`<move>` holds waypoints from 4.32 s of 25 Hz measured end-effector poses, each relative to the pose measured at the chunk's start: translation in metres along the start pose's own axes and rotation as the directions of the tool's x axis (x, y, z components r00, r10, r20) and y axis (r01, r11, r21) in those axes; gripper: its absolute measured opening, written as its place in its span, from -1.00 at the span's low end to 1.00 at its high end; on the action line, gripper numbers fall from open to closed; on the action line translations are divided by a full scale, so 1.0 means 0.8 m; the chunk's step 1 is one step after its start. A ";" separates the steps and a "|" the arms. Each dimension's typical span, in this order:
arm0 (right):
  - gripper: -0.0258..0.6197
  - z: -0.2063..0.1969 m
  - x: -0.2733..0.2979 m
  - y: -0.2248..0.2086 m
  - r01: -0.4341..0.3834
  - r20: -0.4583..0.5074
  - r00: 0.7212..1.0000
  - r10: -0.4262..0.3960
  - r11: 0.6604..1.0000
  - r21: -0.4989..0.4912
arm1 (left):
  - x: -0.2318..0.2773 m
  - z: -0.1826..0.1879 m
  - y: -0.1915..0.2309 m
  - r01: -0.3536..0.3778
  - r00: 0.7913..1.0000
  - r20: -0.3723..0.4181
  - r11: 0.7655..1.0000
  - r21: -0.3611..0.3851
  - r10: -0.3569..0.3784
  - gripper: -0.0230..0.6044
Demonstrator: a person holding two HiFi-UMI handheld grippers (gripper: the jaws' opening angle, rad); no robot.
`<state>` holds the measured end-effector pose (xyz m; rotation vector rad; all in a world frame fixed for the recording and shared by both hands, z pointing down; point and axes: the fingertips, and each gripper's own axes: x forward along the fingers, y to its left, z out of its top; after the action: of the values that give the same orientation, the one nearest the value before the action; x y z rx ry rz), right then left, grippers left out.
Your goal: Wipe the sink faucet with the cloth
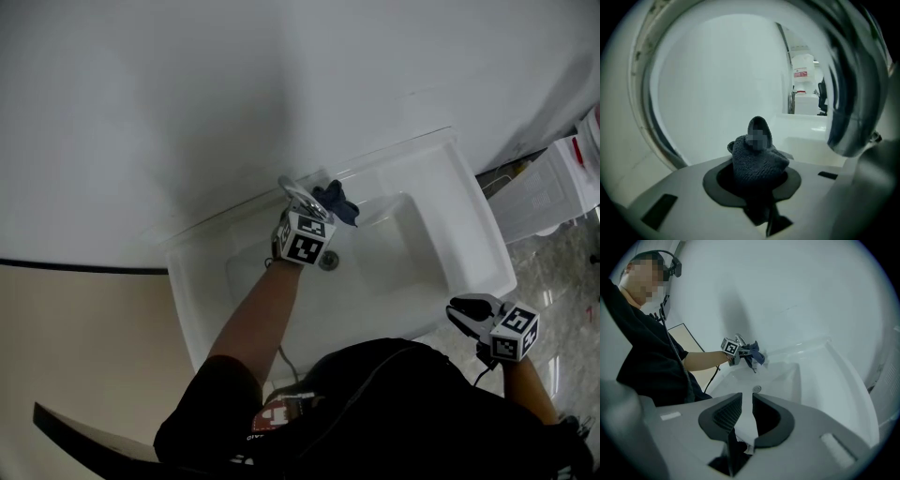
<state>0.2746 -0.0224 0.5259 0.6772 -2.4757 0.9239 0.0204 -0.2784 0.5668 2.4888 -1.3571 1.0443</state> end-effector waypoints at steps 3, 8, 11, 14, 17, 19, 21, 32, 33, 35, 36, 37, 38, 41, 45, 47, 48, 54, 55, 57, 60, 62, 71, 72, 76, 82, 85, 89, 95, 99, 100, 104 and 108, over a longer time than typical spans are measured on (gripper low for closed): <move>-0.72 -0.002 -0.003 -0.004 0.008 0.004 1.000 -0.008 1.000 0.006 | 0.009 0.005 -0.002 -0.023 1.000 0.015 0.992 0.122 0.021 -0.65; -0.73 -0.007 -0.010 -0.009 0.009 -0.005 1.000 -0.009 1.000 0.016 | 0.008 0.003 -0.009 -0.035 0.999 0.009 0.972 0.231 0.034 -0.65; -0.73 -0.010 -0.013 -0.006 0.009 -0.007 1.000 -0.009 1.000 0.019 | -0.002 -0.006 -0.006 -0.043 0.999 0.015 0.982 0.182 0.041 -0.65; -0.72 -0.013 -0.016 -0.008 0.017 -0.010 1.000 -0.017 0.999 0.027 | -0.014 -0.022 -0.001 -0.078 0.997 0.009 0.984 0.159 0.077 -0.65; -0.73 -0.015 -0.015 -0.009 0.019 -0.011 1.000 -0.019 1.000 0.024 | -0.025 -0.054 0.026 -0.150 0.987 -0.047 0.984 0.094 0.155 -0.65; -0.72 -0.015 -0.013 -0.009 0.016 -0.013 1.000 -0.016 1.000 0.021 | -0.031 -0.080 0.056 -0.226 0.967 -0.113 0.974 0.029 0.228 -0.65; -0.72 -0.014 -0.009 -0.006 0.012 -0.017 1.000 -0.012 1.000 0.019 | -0.033 -0.091 0.074 -0.282 0.947 -0.156 0.959 0.021 0.281 -0.65; -0.73 -0.004 0.010 0.011 -0.008 -0.035 0.999 0.008 1.000 -0.001 | -0.020 -0.088 0.052 -0.321 0.887 -0.194 0.861 0.393 0.419 -0.65; -0.72 -0.009 0.009 0.010 -0.007 -0.030 1.000 0.007 1.000 0.000 | -0.017 -0.087 0.041 -0.289 0.898 -0.181 0.849 0.442 0.401 -0.65; -0.72 -0.017 0.004 0.008 -0.002 -0.025 1.000 0.002 1.000 0.004 | -0.011 -0.085 0.029 -0.248 0.912 -0.173 0.834 0.492 0.373 -0.65; -0.72 -0.018 0.000 0.007 0.001 -0.027 1.000 -0.001 1.000 0.006 | -0.008 -0.081 0.028 -0.236 0.915 -0.180 0.840 0.489 0.362 -0.65; -0.72 -0.018 -0.003 0.006 0.003 -0.030 1.000 -0.003 1.000 0.007 | -0.007 -0.078 0.029 -0.226 0.915 -0.191 0.845 0.484 0.354 -0.65; -0.72 -0.015 -0.004 0.005 0.003 -0.034 0.999 -0.003 1.000 0.005 | -0.007 -0.076 0.030 -0.217 0.914 -0.201 0.845 0.489 0.352 -0.65; -0.72 -0.005 0.004 0.005 -0.013 -0.037 0.999 0.012 1.000 -0.012 | -0.010 -0.075 0.030 -0.203 0.913 -0.193 0.811 0.548 0.359 -0.65; -0.73 0.001 0.015 0.016 -0.036 -0.032 0.999 0.036 0.999 -0.027 | -0.017 -0.055 0.028 -0.241 0.931 -0.120 0.829 0.505 0.344 -0.65; -0.72 0.002 0.015 0.016 -0.039 -0.037 0.999 0.037 0.999 -0.031 | -0.011 -0.042 0.034 -0.258 0.937 -0.106 0.863 0.433 0.333 -0.65; -0.72 0.001 0.015 0.015 -0.035 -0.038 0.999 0.034 0.999 -0.028 | -0.007 -0.036 0.038 -0.260 0.938 -0.108 0.873 0.413 0.330 -0.65; -0.72 -0.011 0.013 0.016 -0.013 -0.044 0.999 0.013 1.000 -0.017 | 0.012 -0.024 0.037 -0.278 0.930 -0.078 0.829 0.486 0.358 -0.66; -0.73 -0.010 0.015 0.016 -0.017 -0.043 0.999 0.017 1.000 -0.016 | 0.011 -0.027 0.038 -0.275 0.929 -0.081 0.822 0.498 0.360 -0.68; -0.72 -0.008 0.015 0.015 -0.024 -0.041 0.999 0.023 1.000 -0.014 | 0.009 -0.032 0.034 -0.247 0.934 -0.093 0.812 0.529 0.345 -0.70; -0.73 -0.010 0.011 0.011 -0.023 -0.039 0.999 0.023 1.000 -0.010 | 0.001 -0.045 0.019 -0.194 0.943 -0.109 0.786 0.587 0.314 -0.71; -0.73 -0.013 0.011 0.009 -0.022 -0.042 0.999 0.022 1.000 -0.006 | -0.005 -0.062 0.015 -0.164 0.945 -0.139 0.797 0.582 0.296 -0.71; -0.73 -0.010 0.009 0.003 -0.018 -0.057 0.998 0.018 1.000 0.000 | -0.033 -0.133 0.106 -0.267 0.937 -0.240 0.964 -0.015 0.256 -0.70; -0.73 -0.011 0.009 0.003 -0.015 -0.061 0.998 0.015 1.000 0.001 | -0.032 -0.127 0.121 -0.282 0.937 -0.232 0.957 -0.062 0.261 -0.70; -0.73 -0.011 0.009 0.006 -0.016 -0.073 0.997 0.016 1.000 0.004 | -0.012 -0.114 0.138 -0.276 0.934 -0.253 0.959 -0.068 0.252 -0.70; -0.72 -0.008 0.012 -0.005 -0.005 -0.059 0.998 0.006 1.000 0.015 | -0.009 -0.117 0.098 -0.167 0.953 -0.269 0.982 -0.082 0.140 -0.70; -0.72 -0.002 0.013 -0.016 -0.014 -0.044 0.999 0.014 1.000 0.017 | -0.050 -0.085 0.040 -0.015 0.984 -0.177 0.984 -0.176 -0.017 -0.70; -0.73 0.008 0.014 -0.026 -0.031 -0.014 0.999 0.032 0.999 0.010 | -0.119 -0.078 -0.109 0.312 0.920 -0.197 0.936 -0.160 -0.340 -0.70; -0.72 0.013 0.013 -0.033 -0.045 0.020 0.999 0.045 0.999 0.004 | -0.169 0.125 -0.070 0.037 0.998 -0.054 0.883 0.467 -0.014 -0.70; -0.72 0.012 0.009 -0.025 -0.055 0.039 0.998 0.056 0.998 -0.010 | -0.133 0.167 -0.049 0.033 0.975 -0.168 0.651 0.758 0.147 -0.70; -0.73 0.011 0.008 -0.024 -0.054 0.042 0.998 0.055 0.998 -0.010 | -0.120 0.159 -0.051 0.083 0.958 -0.228 0.592 0.802 0.174 -0.70; -0.73 0.006 0.002 -0.020 -0.043 0.054 0.998 0.042 0.999 0.009 | -0.083 0.097 -0.046 0.271 0.841 -0.448 0.479 0.835 0.304 -0.70; -0.73 0.000 0.001 -0.020 -0.039 0.057 0.998 0.038 0.999 0.014 | -0.092 0.061 -0.040 0.354 0.755 -0.584 0.564 0.746 0.298 -0.71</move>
<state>0.2834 -0.0333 0.5344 0.6714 -2.5425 0.9510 0.0436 -0.2285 0.4913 2.0652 -0.5942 2.7469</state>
